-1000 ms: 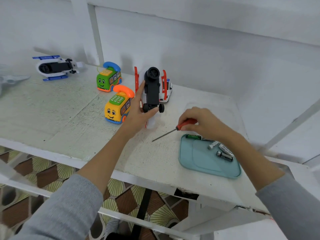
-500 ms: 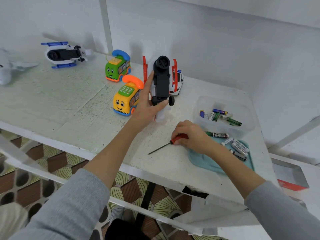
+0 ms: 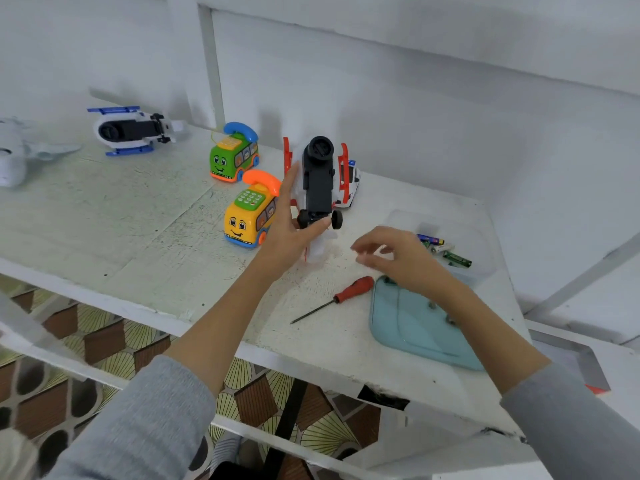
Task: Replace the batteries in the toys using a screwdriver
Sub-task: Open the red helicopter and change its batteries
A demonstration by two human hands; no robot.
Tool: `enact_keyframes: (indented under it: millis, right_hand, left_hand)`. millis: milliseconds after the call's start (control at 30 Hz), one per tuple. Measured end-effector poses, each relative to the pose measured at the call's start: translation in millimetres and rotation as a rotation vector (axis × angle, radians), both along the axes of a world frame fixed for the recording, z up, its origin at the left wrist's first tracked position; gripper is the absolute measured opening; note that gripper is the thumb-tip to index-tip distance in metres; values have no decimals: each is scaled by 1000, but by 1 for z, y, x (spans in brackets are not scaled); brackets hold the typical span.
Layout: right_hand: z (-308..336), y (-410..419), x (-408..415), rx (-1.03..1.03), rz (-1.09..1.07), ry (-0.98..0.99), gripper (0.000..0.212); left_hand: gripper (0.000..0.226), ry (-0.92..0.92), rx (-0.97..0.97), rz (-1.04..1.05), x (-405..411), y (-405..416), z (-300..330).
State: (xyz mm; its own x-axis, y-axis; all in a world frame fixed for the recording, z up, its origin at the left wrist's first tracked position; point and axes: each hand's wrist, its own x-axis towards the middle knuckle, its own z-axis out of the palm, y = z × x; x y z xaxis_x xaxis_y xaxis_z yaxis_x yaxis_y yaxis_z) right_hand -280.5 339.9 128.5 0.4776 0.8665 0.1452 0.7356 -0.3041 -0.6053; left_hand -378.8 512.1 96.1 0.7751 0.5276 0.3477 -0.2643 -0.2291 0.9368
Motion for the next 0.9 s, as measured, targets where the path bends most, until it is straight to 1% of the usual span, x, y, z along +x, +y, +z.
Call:
enact_keyframes:
  millis: [67, 167, 300, 367, 500, 567, 633, 767, 833, 900]
  right_hand:
    - [17, 4, 0, 105, -62, 12, 20]
    - [45, 17, -2, 262, -126, 8, 29]
    - [84, 48, -11, 398, -133, 32, 44]
    - [101, 66, -19, 440, -106, 45, 46]
    - [114, 107, -37, 500, -50, 143, 43]
    - [112, 134, -47, 505, -27, 195, 44]
    - [108, 166, -60, 505, -15, 245, 48]
    - [98, 239, -83, 526, -46, 361, 52]
    - [93, 275, -93, 522, -79, 387, 54]
    - [83, 304, -102, 502, -99, 407, 56]
  left_hand:
    - [93, -13, -13, 21, -4, -1, 6]
    - [104, -49, -49, 2, -7, 2, 21]
    - [106, -106, -40, 26, -13, 14, 50]
    - [104, -127, -13, 21, -18, 27, 60]
    - [101, -140, 9, 17, -37, 71, 70]
    - [95, -134, 15, 4, -51, 101, 70]
    - [95, -113, 49, 12, -66, 136, 67]
    - [95, 5, 139, 35, -92, 211, 57]
    - [96, 63, 208, 58, -100, 246, 50]
    - [95, 90, 232, 45, -108, 276, 40]
